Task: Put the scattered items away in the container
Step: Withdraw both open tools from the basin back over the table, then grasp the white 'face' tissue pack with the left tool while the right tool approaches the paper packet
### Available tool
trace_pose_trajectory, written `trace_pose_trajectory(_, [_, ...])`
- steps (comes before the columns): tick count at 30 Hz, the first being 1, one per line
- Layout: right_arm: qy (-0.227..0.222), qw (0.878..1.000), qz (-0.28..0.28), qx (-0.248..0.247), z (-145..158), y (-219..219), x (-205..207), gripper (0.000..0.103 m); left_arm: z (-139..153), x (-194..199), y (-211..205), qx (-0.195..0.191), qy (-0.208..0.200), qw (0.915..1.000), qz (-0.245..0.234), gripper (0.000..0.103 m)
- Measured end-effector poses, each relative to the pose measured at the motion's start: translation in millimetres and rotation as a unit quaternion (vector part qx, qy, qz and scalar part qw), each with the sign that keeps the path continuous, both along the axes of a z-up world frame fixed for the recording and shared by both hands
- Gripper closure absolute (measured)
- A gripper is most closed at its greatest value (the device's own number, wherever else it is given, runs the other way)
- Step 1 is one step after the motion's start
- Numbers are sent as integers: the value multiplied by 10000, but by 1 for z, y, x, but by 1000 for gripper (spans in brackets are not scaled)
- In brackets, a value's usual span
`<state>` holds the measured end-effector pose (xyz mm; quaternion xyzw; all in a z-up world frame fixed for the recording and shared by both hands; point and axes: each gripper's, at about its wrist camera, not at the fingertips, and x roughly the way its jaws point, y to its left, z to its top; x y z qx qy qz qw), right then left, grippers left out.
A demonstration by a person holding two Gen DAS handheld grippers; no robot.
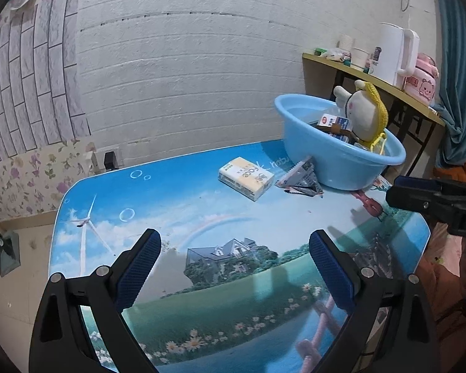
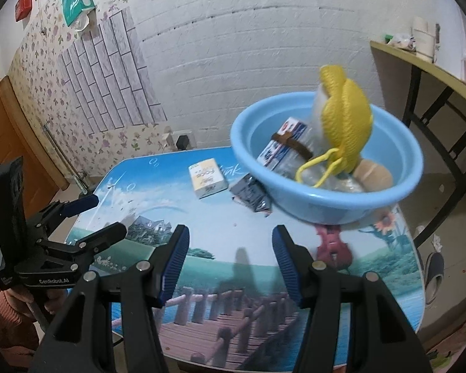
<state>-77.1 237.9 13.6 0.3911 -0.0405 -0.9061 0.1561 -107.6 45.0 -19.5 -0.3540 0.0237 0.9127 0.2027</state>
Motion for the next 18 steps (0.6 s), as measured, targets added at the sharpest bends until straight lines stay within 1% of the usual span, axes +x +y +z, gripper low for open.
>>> trace_pose_trajectory(5, [-212,9997,-51,-55,-10,-8,-8,48,-2,-7,-1,-39,-39,10000,-75,7])
trace_pose_trajectory(10, [-401,9991,-88,58,-18,-18,-17,48,-6,-16,3,-130,-68,9997,-178,7])
trace_pose_trajectory(18, [-787,9965,-255,-104,-33,-30,-35,48,-2,-31,6,-165,-39,9993,-341,7])
